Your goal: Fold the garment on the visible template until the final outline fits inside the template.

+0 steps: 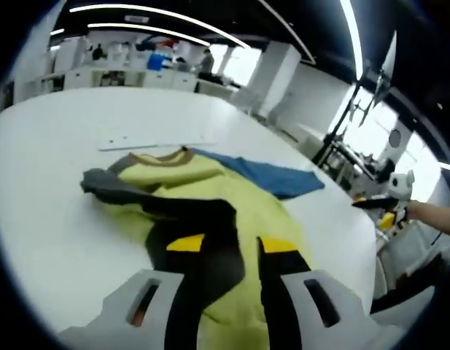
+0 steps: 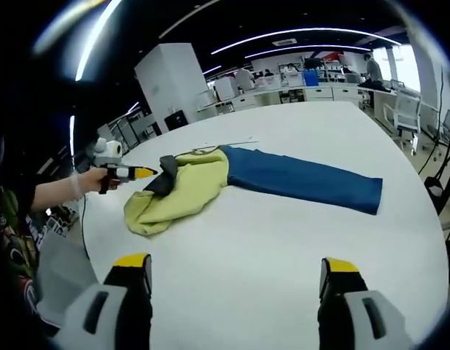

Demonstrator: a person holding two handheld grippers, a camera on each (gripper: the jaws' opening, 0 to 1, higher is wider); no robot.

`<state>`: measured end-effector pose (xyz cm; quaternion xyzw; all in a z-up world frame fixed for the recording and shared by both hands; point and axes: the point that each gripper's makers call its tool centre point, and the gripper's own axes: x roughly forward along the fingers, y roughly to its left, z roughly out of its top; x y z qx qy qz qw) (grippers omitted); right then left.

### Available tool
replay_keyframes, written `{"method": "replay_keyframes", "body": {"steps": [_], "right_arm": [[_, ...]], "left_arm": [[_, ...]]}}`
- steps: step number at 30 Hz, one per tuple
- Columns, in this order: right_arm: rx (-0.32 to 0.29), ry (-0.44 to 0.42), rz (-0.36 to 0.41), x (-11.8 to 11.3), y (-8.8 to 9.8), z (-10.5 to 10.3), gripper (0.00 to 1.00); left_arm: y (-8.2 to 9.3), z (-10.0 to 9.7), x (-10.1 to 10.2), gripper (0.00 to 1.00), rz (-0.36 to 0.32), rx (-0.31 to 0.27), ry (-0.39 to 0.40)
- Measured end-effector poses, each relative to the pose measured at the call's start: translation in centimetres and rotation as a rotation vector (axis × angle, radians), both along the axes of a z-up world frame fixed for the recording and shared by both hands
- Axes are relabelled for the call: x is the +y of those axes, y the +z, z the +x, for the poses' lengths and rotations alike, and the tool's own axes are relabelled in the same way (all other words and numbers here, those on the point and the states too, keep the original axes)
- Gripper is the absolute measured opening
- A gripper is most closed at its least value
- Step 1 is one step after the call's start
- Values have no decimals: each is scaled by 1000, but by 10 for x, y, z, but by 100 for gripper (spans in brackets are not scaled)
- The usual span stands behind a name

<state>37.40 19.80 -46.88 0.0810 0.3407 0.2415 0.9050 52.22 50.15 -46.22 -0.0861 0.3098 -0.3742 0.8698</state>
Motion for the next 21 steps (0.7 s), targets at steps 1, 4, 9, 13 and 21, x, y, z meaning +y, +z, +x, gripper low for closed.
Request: {"method": "replay_keyframes", "body": {"steps": [1, 4, 9, 13, 21], "right_arm": [[-1, 0, 2, 1, 0, 0, 97], [0, 7, 2, 4, 0, 1, 97], [2, 11, 4, 6, -1, 1, 96], [2, 14, 3, 7, -1, 0, 96], [9, 12, -4, 4, -3, -2, 96]], "left_arm": [[3, 3, 8, 31, -5, -1, 22], [3, 8, 26, 36, -2, 5, 55], [-2, 12, 53, 32, -18, 40, 121], [-16, 4, 67, 28, -31, 92, 151], [-37, -22, 64, 25, -125, 221, 186]]}}
